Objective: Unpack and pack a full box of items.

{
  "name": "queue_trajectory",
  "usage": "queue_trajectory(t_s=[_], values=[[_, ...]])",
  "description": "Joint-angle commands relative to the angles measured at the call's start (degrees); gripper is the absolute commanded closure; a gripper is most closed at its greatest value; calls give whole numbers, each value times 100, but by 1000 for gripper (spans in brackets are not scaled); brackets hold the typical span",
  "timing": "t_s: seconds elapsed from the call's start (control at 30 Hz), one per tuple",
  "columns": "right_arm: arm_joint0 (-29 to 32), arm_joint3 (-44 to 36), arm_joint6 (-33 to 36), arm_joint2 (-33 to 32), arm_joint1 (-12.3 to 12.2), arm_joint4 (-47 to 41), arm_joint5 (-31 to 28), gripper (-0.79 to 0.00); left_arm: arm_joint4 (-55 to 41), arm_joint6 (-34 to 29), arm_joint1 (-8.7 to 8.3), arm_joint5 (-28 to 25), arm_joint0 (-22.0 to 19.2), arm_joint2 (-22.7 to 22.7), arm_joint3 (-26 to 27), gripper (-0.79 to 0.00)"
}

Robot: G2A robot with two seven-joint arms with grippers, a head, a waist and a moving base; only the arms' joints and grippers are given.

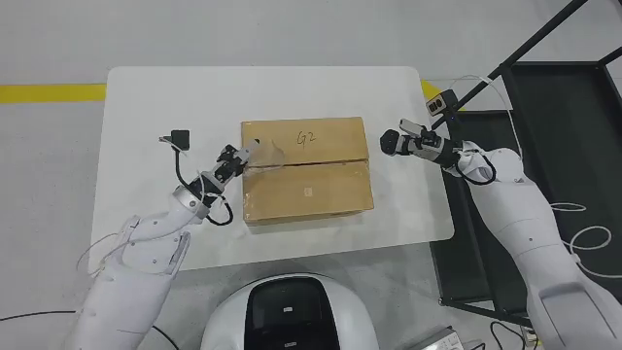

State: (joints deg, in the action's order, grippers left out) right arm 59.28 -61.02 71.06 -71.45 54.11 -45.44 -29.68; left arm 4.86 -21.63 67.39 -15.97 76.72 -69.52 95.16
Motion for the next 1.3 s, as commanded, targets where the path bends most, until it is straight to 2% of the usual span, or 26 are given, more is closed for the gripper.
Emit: queue_trajectory(t_s=[0.0, 0.27, 0.63, 0.83, 1.03, 1.27], values=[[7, 15, 5, -23, 3, 15, 3, -785, 53, -34, 28, 18, -115, 163, -25, -785], [55, 31, 15, -83, 25, 40, 24, -785, 339, -70, 127, 225, -418, 664, 33, -785], [169, 47, 1, -249, 28, 86, 33, -785, 297, -30, 395, 439, -1186, 1534, -719, -785], [224, -11, -24, -318, 32, 131, 61, -785, 259, -152, 506, 356, -1404, 1847, -948, -785], [224, -58, -58, -327, 49, 205, 121, -785, 136, -272, 523, 42, -1327, 1855, -780, -785], [133, -38, -84, -258, 91, 310, 186, -785, -239, -721, 420, -328, -978, 1491, -257, -785]])
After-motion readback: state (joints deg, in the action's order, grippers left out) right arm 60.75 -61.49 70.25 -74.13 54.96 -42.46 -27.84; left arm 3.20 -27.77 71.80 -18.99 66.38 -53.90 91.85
